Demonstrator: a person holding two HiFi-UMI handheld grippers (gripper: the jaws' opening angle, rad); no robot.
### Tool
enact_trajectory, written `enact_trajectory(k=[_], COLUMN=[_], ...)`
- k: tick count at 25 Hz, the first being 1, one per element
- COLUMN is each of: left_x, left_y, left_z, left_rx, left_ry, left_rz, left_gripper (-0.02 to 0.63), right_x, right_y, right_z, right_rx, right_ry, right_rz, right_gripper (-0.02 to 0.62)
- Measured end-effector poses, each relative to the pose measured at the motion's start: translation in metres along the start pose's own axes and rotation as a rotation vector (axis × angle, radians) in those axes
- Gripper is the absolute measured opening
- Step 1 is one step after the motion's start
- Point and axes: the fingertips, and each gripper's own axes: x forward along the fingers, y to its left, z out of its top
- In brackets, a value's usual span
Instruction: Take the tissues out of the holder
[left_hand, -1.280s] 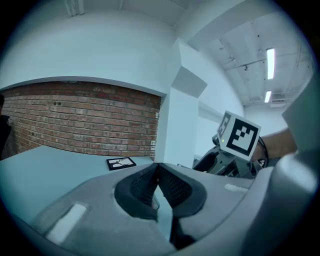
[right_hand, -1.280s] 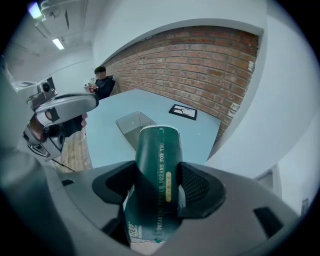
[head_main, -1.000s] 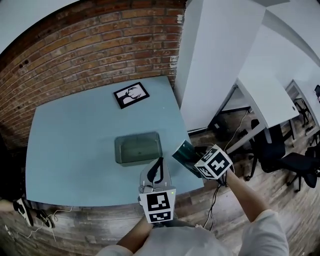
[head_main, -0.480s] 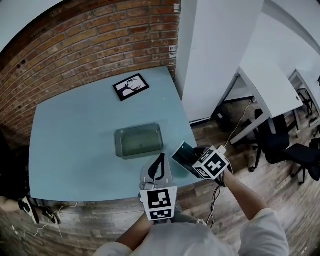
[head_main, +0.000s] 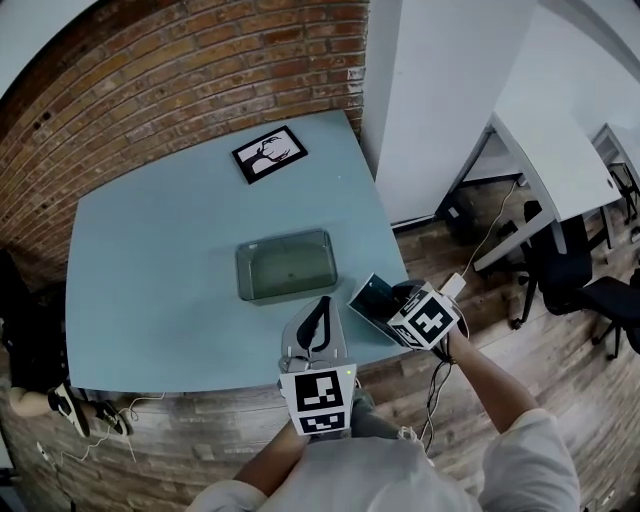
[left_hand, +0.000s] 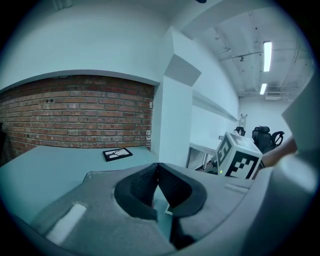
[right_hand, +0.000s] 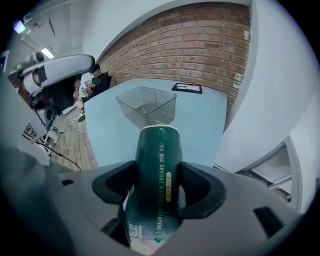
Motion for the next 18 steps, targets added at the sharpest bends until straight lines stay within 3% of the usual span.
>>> enact_trajectory(k=[18], left_x=[0.011], left_y=[0.017], left_z=[-0.011], left_rx=[-0.024], left_ry=[0.028], left_rz=[0.016], left_gripper=[0.008], right_x=[0.017], right_y=[0.005], right_z=[0.004], right_rx=[-0.022], right_ry=[-0.013], right_rz=[-0.024], right_gripper=[0.293])
